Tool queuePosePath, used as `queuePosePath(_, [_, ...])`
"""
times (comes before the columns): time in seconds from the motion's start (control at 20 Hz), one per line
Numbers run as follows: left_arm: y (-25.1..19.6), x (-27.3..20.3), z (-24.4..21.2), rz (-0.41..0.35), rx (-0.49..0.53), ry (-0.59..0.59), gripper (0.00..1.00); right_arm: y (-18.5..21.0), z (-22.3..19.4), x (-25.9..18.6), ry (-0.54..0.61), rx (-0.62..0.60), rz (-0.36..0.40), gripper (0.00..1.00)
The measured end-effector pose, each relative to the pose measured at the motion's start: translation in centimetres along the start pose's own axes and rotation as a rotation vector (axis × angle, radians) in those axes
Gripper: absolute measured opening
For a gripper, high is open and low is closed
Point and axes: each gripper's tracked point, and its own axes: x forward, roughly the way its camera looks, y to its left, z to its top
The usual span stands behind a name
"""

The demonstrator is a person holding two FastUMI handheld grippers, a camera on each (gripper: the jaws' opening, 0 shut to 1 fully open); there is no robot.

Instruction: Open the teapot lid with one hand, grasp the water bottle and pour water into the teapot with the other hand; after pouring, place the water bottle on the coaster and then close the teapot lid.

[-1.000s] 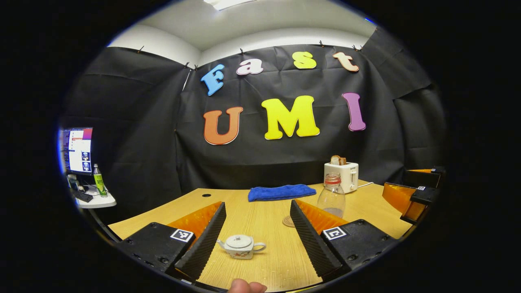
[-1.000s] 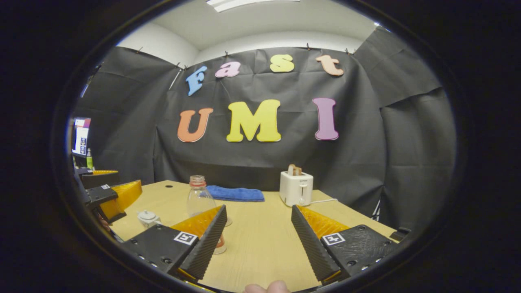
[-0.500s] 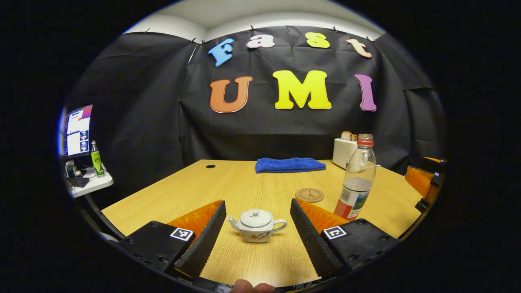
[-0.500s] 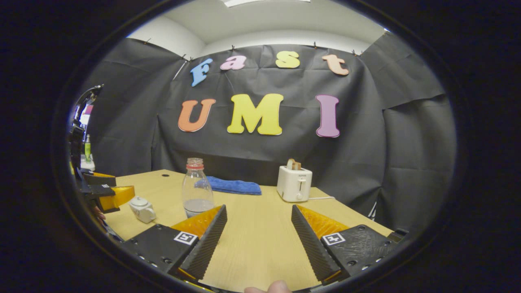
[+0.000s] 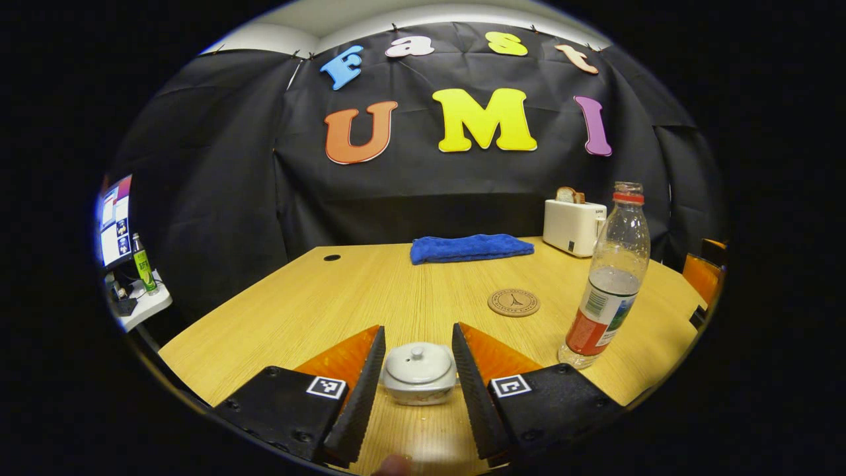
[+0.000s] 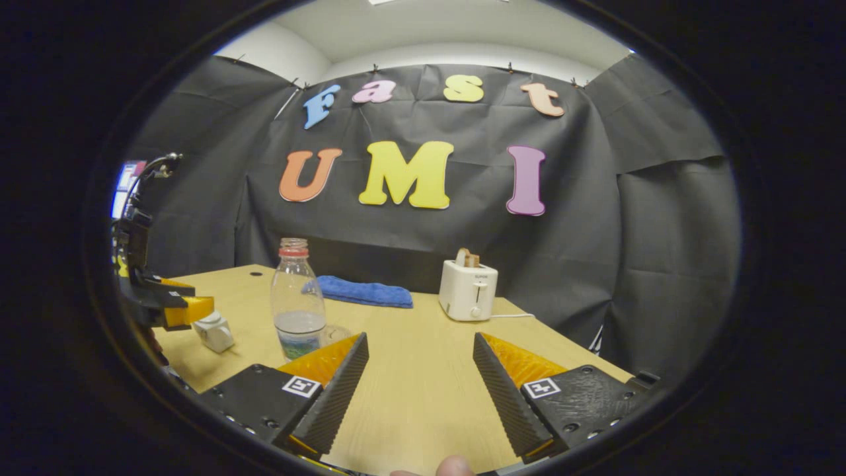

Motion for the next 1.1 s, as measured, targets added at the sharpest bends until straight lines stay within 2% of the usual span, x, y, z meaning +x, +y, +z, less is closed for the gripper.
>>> queuePosePath(0.2, [0.6,1.2,-0.7,0.028,0.01,0.043,0.5,-0.6,0.0,0.1,-0.004,-0.012,-0.014,0.95])
queuePosePath(0.25, [0.6,1.4,-0.9,0.033,0.006,0.054,0.43,-0.8,0.0,0.2,-0.005,-0.012,-0.014,0.95])
queuePosePath(0.55, [0.5,1.8,-1.0,0.043,0.005,0.064,0.3,-0.3,-0.6,0.4,0.008,0.008,0.016,0.95])
queuePosePath(0.6, [0.4,1.7,-0.9,0.043,0.004,0.071,0.21,0.0,-0.6,0.4,0.008,0.008,0.026,0.95])
queuePosePath(0.65, [0.3,1.8,-0.9,0.041,0.008,0.074,0.15,0.3,-0.6,0.3,0.01,0.01,0.038,0.97])
queuePosePath(0.7, [0.2,1.9,-0.8,0.04,0.005,0.076,0.14,0.6,-0.7,0.4,0.016,0.017,0.053,0.95])
queuePosePath(0.75, [0.1,1.9,-0.7,0.036,-0.001,0.075,0.09,1.0,-0.8,0.3,0.022,0.025,0.068,0.98])
queuePosePath(0.9, [-0.1,1.5,-0.1,0.01,-0.033,0.054,0.05,2.0,-0.2,-0.1,0.006,0.033,0.117,0.95])
queuePosePath(0.95, [0.1,1.2,0.3,0.005,-0.047,0.043,0.04,2.9,-0.2,-0.5,0.0,0.05,0.157,0.98])
queuePosePath(1.1, [0.6,0.0,1.7,-0.004,-0.074,0.003,0.04,6.3,-0.5,-1.2,0.012,0.101,0.275,0.95])
